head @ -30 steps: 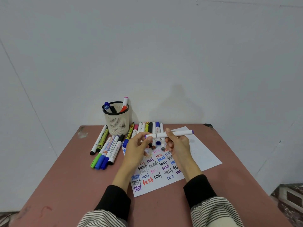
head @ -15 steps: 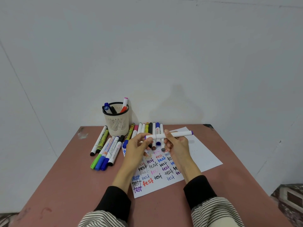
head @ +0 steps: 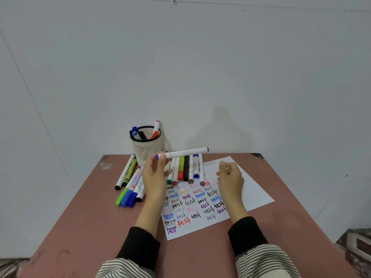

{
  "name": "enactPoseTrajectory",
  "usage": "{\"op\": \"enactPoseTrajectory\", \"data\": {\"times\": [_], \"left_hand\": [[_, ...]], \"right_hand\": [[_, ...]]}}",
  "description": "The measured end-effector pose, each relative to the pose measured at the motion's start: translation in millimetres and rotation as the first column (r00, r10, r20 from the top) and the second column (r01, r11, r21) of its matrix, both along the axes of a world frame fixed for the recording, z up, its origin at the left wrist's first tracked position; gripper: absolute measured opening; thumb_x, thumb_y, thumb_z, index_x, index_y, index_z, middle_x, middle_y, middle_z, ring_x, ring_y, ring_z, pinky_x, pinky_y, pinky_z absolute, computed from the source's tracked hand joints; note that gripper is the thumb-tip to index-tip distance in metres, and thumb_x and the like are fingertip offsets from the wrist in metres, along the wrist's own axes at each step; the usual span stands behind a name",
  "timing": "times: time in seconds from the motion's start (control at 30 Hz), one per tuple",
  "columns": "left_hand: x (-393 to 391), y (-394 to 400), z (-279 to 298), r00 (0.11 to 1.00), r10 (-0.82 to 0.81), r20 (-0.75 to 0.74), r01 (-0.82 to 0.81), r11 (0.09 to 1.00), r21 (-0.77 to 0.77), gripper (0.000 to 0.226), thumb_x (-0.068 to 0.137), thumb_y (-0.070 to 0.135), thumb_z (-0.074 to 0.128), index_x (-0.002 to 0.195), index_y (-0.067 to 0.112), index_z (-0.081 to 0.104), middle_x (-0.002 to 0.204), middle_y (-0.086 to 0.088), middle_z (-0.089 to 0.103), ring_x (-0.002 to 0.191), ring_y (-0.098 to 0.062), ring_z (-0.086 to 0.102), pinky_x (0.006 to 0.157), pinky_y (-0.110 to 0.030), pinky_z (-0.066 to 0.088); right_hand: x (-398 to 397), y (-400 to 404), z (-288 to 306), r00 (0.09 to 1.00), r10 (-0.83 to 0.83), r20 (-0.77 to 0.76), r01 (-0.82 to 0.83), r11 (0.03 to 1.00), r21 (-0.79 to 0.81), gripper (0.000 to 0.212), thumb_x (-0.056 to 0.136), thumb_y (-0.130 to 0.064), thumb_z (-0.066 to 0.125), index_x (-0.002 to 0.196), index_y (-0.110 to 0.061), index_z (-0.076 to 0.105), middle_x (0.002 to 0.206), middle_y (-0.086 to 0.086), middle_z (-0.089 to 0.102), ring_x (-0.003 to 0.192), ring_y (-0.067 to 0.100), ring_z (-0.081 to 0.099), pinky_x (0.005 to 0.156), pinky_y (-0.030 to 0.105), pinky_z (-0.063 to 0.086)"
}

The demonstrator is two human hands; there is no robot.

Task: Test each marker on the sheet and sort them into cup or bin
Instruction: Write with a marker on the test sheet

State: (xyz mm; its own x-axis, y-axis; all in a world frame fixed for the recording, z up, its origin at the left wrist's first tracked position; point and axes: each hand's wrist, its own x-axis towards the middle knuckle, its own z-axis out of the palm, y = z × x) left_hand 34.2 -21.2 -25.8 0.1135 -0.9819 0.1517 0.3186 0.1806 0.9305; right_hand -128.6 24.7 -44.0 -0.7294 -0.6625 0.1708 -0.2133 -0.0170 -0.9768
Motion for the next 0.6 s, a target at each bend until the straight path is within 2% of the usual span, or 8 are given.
{"op": "enactPoseTrajectory", "data": {"times": [0.03,0.1,0.17,0.23,0.33,0.47,0.6], "left_hand": [[0,2,1,0.999,0.043,0.022,-0.043,0.999,-0.034,0.010,0.098,0.022,0.053,0.103,0.022,0.061,0.104,0.004,0.065,0.095,-0.007,0.065,0.068,-0.017,0.055],[1,5,2,0.991,0.113,0.078,-0.103,0.988,-0.115,0.013,0.099,0.022,0.051,0.107,0.017,0.060,0.106,0.002,0.065,0.098,-0.010,0.065,0.071,-0.016,0.055],[5,9,6,0.975,0.182,0.124,-0.155,0.968,-0.198,0.016,0.100,0.021,0.050,0.109,0.014,0.060,0.100,0.010,0.065,0.096,-0.007,0.066,0.070,-0.012,0.053],[8,10,13,0.959,0.232,0.162,-0.186,0.949,-0.254,0.014,0.101,0.021,0.048,0.109,0.018,0.059,0.092,0.018,0.064,0.091,0.001,0.065,0.067,-0.011,0.051],[21,-1,32,0.911,0.343,0.231,-0.246,0.898,-0.365,0.019,0.103,0.021,0.045,0.116,0.025,0.057,0.099,0.020,0.061,0.096,-0.001,0.060,0.072,-0.014,0.051],[39,-18,63,0.841,0.487,0.235,-0.317,0.797,-0.515,0.022,0.103,0.018,0.044,0.120,0.019,0.058,0.113,0.008,0.064,0.103,-0.008,0.060,0.086,-0.023,0.051],[47,-34,78,0.787,0.536,0.305,-0.294,0.761,-0.579,0.029,0.103,0.011,0.043,0.128,0.014,0.057,0.123,0.001,0.062,0.111,-0.005,0.055,0.097,-0.026,0.049]], "right_hand": [[1,0,-4,0.988,0.004,-0.157,0.004,0.999,0.053,0.017,0.101,-0.023,0.047,0.100,-0.010,0.058,0.088,0.003,0.063,0.078,0.017,0.058,0.062,0.021,0.045],[3,-1,-12,0.901,0.091,-0.424,-0.010,0.982,0.189,0.020,0.100,-0.016,0.046,0.116,-0.011,0.058,0.109,0.002,0.060,0.097,0.014,0.054,0.079,0.023,0.044],[4,-4,-20,0.802,0.220,-0.555,-0.059,0.954,0.294,0.030,0.099,-0.011,0.047,0.128,-0.012,0.056,0.122,0.003,0.057,0.110,0.016,0.051,0.091,0.026,0.042],[2,-7,-27,0.729,0.289,-0.621,-0.084,0.937,0.338,0.030,0.096,-0.006,0.052,0.124,-0.013,0.059,0.119,0.002,0.059,0.110,0.018,0.054,0.092,0.027,0.045],[1,-8,-32,0.658,0.322,-0.681,-0.101,0.933,0.344,0.021,0.092,-0.006,0.057,0.110,-0.016,0.062,0.105,0.000,0.060,0.096,0.015,0.056,0.088,0.031,0.050],[3,-8,-31,0.656,0.366,-0.660,-0.129,0.916,0.380,0.023,0.094,-0.007,0.054,0.115,-0.016,0.061,0.101,0.001,0.060,0.092,0.014,0.057,0.088,0.033,0.050],[2,-9,-33,0.659,0.363,-0.659,-0.134,0.918,0.372,0.021,0.095,-0.010,0.055,0.114,-0.017,0.061,0.099,-0.001,0.062,0.089,0.012,0.057,0.087,0.034,0.051]]}}
